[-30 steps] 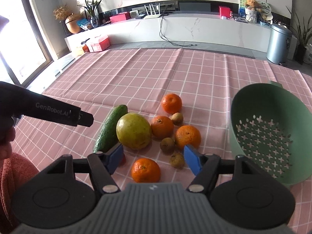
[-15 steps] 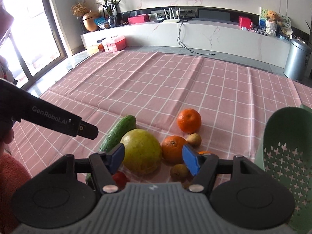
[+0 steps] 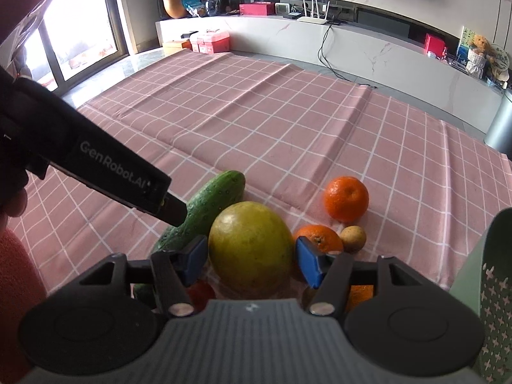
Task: Organize fruits
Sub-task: 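Move the right gripper to the yellow-green pomelo and close on it, then carry the pomelo into the green colander with the right gripper while the left gripper grasps the cucumber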
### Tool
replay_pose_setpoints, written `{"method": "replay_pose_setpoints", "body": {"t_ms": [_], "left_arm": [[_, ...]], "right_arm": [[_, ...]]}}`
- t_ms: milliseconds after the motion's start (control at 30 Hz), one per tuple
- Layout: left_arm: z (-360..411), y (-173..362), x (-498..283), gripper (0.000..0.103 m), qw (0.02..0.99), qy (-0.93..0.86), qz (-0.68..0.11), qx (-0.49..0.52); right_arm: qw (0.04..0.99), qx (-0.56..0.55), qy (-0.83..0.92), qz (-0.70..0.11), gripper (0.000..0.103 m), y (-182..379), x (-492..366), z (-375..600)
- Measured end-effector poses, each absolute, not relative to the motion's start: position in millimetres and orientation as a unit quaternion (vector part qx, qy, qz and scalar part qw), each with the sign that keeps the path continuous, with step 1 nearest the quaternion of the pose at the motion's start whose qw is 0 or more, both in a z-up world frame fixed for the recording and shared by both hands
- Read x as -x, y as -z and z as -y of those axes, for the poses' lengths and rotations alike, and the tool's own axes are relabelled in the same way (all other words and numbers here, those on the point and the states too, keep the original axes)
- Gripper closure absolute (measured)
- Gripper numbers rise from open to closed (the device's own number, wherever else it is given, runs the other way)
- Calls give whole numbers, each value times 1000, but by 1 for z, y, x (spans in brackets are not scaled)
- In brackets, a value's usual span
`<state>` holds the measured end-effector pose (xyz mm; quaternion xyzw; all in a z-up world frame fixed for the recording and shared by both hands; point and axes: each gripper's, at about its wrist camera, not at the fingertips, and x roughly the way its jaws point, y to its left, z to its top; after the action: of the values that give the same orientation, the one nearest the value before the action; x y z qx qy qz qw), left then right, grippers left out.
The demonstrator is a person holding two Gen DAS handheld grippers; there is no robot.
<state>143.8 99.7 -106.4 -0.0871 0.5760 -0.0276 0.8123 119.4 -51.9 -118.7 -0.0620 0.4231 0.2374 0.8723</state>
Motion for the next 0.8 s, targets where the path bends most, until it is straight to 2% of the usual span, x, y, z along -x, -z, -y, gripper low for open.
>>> {"method": "replay_pose_setpoints", "body": {"t_ms": [233,433,800], "left_arm": [[-102,114,-149,40,808,15,-580,97],[-104,112,-151,39,811,14,-575,108],[-75,125,-154,26,813,13,-579,56]], "right_arm": [[873,95,-231,-418,44,126,-117,41],[875,62,-234,-420,45,110,-112,55],[895,30,-182,-406,45,51,-96,126]]}}
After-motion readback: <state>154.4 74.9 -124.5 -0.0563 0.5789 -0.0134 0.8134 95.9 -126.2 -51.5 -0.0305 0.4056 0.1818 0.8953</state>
